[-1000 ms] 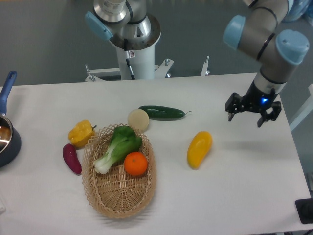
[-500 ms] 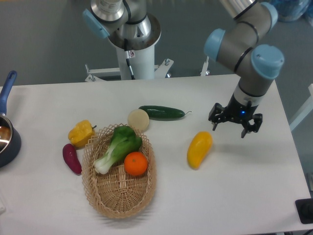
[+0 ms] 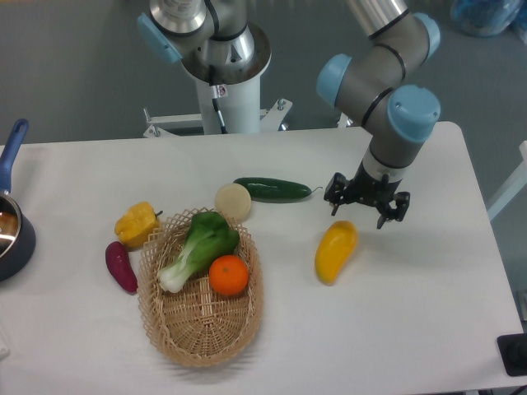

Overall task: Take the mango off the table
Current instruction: 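Move the open gripper over the table toward the yellow mango, then lower the gripper onto the mango and close it around it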

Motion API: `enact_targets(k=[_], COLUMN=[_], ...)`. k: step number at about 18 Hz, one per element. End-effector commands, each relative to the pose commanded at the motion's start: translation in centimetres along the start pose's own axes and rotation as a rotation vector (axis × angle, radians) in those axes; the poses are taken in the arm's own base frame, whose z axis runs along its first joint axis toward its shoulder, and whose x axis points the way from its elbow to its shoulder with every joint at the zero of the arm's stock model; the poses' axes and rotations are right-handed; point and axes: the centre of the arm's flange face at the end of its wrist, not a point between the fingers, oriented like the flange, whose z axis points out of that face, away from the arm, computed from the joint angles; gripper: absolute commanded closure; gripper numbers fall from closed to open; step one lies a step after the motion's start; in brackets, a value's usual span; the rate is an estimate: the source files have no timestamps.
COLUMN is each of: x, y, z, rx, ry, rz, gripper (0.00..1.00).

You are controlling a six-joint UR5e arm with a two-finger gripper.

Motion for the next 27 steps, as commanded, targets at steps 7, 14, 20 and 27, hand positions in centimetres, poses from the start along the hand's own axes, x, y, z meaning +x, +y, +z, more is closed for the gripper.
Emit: enact_targets(k=[7, 14, 20, 27], x=[-0.7, 0.1, -0.4, -0.3], y=[-0.3, -1.6, -2.8, -3.0], z=[1.6, 3.3, 4.5, 4.6], rx=[-0.009, -0.044, -0.072, -0.079], ry=[0.012, 0.006, -0.001, -0.005], rz=[0.002, 0.033, 0.052, 0.057], gripper=[0.0, 0.0, 0.07, 0.6])
